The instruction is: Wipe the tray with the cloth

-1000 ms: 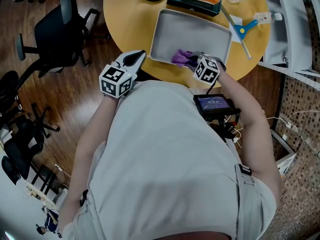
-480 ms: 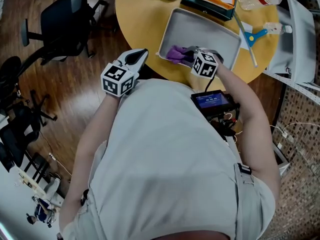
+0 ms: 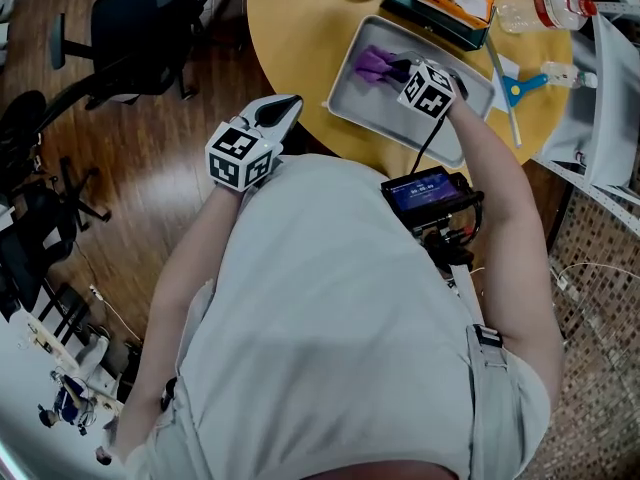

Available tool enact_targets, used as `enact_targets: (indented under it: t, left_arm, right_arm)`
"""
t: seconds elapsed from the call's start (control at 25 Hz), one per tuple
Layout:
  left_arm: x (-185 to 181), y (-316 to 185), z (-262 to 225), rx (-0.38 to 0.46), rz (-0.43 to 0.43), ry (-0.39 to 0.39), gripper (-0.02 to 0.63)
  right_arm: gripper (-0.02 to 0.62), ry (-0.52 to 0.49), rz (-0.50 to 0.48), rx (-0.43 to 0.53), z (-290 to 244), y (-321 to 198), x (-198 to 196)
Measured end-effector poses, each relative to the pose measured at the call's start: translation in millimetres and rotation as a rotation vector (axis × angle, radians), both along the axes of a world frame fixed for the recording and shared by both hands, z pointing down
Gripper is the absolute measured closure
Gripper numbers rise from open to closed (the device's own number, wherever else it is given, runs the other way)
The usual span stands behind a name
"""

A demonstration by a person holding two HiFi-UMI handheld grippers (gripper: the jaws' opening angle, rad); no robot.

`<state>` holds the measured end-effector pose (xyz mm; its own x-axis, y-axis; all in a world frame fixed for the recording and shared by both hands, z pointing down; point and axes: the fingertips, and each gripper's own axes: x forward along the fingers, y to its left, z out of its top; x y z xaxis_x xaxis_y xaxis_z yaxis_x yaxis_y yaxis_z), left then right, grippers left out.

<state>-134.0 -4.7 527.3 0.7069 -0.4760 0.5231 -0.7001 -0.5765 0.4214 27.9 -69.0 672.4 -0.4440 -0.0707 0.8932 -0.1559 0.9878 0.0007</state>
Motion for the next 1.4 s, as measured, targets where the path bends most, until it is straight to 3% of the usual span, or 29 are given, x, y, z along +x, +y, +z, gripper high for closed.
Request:
enact_targets:
  t: [0.28, 0.44, 0.68, 0.88, 1.12, 1.4]
  left_arm:
    - [-6.4, 0.9, 3.6, -0.014, -0.024, -0.012, 0.606]
    - [-8.3, 3.8, 8.0, -0.024, -0.037, -0.010, 0.606]
    - [-9.1, 9.2, 12.5, -0.036, -0.041, 0.004, 0.606]
    - [-22.7, 15.8, 12.2, -0.040, -0.059, 0.003, 0.606]
    - [-23.8, 13.6, 6.3, -0.019, -0.011, 0.005, 0.606]
    - [-19.3, 13.5, 3.0, -0.004, 0.065, 0.008, 0.606]
  right_arm:
    - [0.520, 0.047, 0.090, 0.069, -2.5, -63.0, 13.1]
    - [0.520, 0.075, 0.126, 0.088, -0.8, -69.4, 14.7]
    - [0.522, 0.097, 0.166, 0.046, 1.0, -79.5, 0.2]
    - [0.525, 0.155, 0.133, 0.035, 0.8, -80.9, -13.1]
    - [0.529, 0.153, 0.071, 0.026, -0.7, -37.3, -34.2]
    - [0.528, 0.036, -0.001, -0.083, -1.3, 55.0, -67.3]
